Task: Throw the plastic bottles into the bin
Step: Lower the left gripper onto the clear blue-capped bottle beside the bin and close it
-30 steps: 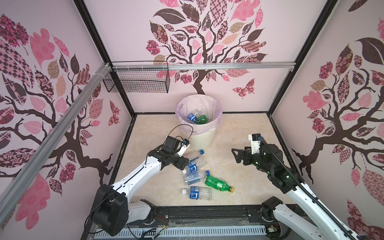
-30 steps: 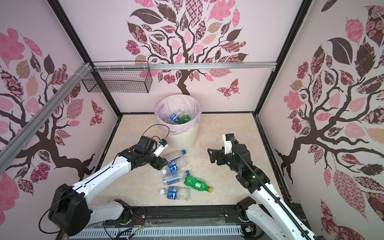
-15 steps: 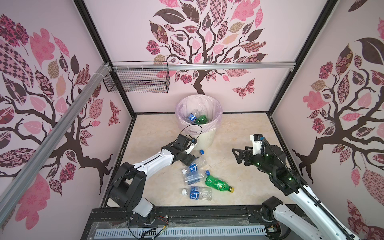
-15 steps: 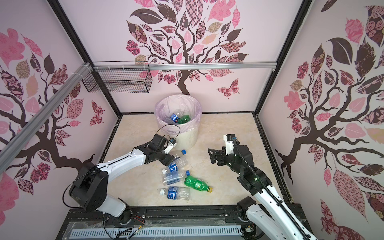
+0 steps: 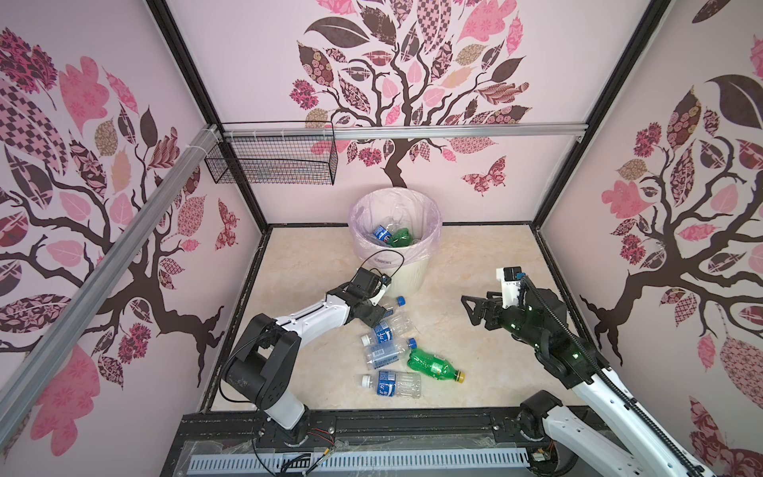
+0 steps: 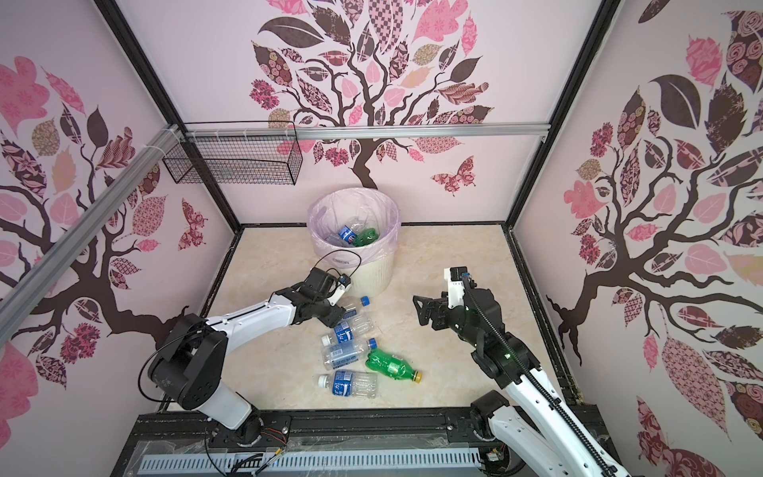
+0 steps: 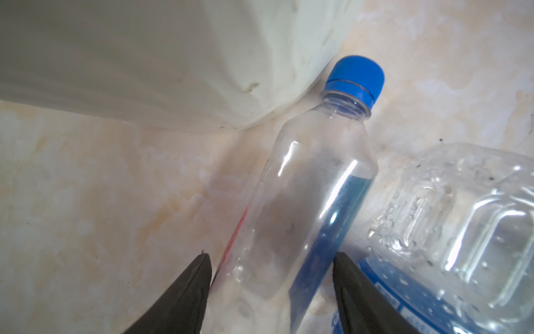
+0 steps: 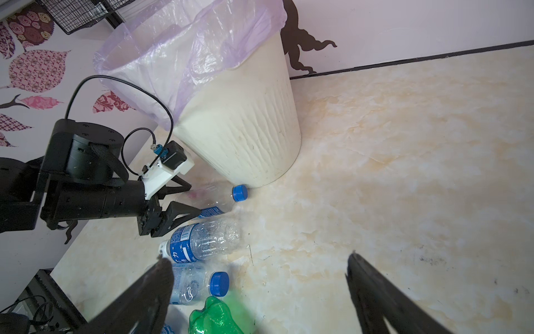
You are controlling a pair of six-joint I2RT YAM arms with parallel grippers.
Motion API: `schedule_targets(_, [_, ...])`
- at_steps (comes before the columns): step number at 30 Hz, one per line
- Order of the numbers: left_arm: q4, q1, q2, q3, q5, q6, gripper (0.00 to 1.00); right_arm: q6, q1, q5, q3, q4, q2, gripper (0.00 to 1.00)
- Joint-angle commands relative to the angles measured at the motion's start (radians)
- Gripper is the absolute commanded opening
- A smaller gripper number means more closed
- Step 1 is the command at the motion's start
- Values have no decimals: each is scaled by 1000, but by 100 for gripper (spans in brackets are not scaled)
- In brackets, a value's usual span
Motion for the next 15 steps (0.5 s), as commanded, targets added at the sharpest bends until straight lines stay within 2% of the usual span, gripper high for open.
schedule_targets(1, [-5, -9, 26, 31, -23, -15, 67, 9, -1, 4, -3, 1, -6, 96])
schedule_targets(9, [-67, -9, 7, 24, -73, -50, 56, 8, -1, 4, -6, 2, -7, 96])
schedule_targets(15, [-134, -8, -36, 20, -126, -81, 55, 10, -2, 0, -6, 4, -7, 96])
